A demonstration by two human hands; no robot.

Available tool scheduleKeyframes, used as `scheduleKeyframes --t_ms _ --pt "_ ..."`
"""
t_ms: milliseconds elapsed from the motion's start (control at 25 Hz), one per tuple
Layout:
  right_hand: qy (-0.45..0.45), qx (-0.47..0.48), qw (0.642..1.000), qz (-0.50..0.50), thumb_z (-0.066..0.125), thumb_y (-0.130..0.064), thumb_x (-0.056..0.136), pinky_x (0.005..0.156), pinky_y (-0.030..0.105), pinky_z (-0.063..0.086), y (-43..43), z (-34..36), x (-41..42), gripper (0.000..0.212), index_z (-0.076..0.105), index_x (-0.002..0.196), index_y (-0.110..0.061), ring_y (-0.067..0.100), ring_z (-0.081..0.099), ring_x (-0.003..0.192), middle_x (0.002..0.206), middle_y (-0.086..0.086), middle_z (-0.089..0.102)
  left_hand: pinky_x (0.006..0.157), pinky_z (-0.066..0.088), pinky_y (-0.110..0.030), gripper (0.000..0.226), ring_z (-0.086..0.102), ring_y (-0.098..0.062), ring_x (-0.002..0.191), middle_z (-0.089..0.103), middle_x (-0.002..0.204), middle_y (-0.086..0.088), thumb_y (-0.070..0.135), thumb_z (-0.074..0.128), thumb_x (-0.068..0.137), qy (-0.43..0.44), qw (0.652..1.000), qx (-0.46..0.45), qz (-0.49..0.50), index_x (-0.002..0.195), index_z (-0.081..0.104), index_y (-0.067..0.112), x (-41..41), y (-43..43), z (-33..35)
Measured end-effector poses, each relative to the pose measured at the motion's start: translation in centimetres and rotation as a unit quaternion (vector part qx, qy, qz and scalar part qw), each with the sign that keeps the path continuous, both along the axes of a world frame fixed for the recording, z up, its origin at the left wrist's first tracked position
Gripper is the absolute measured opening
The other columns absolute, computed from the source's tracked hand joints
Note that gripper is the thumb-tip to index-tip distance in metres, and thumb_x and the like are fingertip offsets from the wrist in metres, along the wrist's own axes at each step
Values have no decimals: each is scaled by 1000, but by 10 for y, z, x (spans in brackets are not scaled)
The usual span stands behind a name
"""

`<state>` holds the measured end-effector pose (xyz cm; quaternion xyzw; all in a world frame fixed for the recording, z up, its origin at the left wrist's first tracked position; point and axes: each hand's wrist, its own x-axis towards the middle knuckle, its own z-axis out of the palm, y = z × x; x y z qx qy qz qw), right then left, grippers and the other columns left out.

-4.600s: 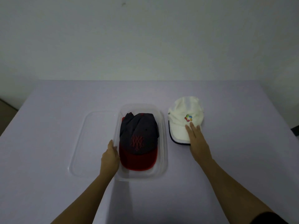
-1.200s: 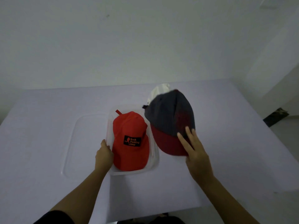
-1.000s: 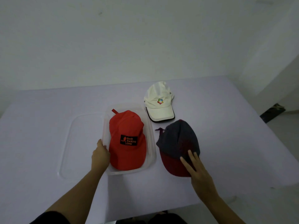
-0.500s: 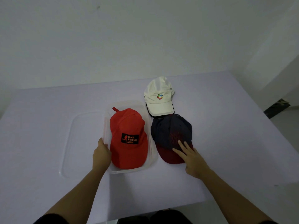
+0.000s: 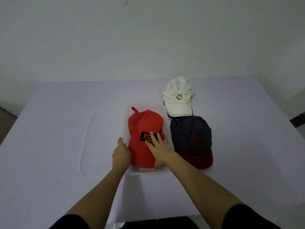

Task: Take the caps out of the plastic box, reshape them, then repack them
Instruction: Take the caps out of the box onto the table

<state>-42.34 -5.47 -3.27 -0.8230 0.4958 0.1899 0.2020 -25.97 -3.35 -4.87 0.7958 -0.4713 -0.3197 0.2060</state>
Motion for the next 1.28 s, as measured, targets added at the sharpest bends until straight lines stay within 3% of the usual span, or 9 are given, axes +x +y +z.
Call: scheduleKeyframes --t_ms 120,200,360,600,720,800,920,1080,1280 --pt "83 26 996 12 76 -34 71 116 55 2 -7 -3 11 120 -15 147 -16 42 -20 140 152 19 -28 93 43 -48 48 56 -44 109 58 122 -26 12 32 96 9 1000 7 -1 143 22 6 1 -1 4" --pt "78 24 997 0 73 -31 74 116 54 8 -5 -5 15 116 -15 147 -14 45 -17 140 153 21 -25 92 44 -49 48 56 -44 108 57 121 -28 13 31 97 6 1000 9 -1 143 22 5 0 0 7" --pt "-34 11 996 -80 56 -13 85 112 51 25 8 -5 20 89 -7 149 -12 49 -2 141 157 16 -14 90 45 -45 47 56 -42 107 57 120 -27 12 35 96 54 998 13 -6 141 25 3 3 0 11" --pt "-239 -125 942 -198 39 8 90 115 38 26 30 28 10 68 12 149 -12 29 14 145 159 7 8 116 23 -43 58 28 -32 140 27 153 -17 28 33 95 148 988 -24 42 146 22 4 5 -17 48" --pt "-294 -230 907 -193 44 17 81 108 41 35 38 50 7 75 24 147 -13 32 20 143 156 8 19 93 50 -43 44 61 -27 106 63 119 -13 39 32 93 361 927 -24 97 115 60 13 -10 -32 94" --pt "-336 -313 868 -186 51 22 71 103 48 40 38 62 -4 81 34 142 -12 39 32 137 150 14 33 71 53 -32 34 63 -20 82 68 89 -6 28 36 97 391 910 -74 119 87 65 14 -32 -38 125" --pt "-384 -366 822 -207 51 12 77 106 54 37 35 82 -44 74 33 142 -19 36 29 139 152 13 29 73 53 -37 36 57 -21 79 65 88 -14 28 40 98 411 889 -164 119 94 65 3 -77 -45 150" --pt "-412 -410 771 -260 44 -22 90 112 44 30 31 96 -138 54 29 143 -21 31 23 142 154 13 19 73 51 -38 39 54 -21 77 62 84 -14 34 39 98 432 876 -191 98 84 64 8 -162 -47 147" --pt "-363 -430 768 -307 37 -18 91 112 38 30 39 54 -288 55 24 145 -16 20 22 141 151 10 25 84 51 -35 33 62 -16 90 68 98 -3 41 39 96 387 908 -159 19 97 62 17 -293 -43 113"
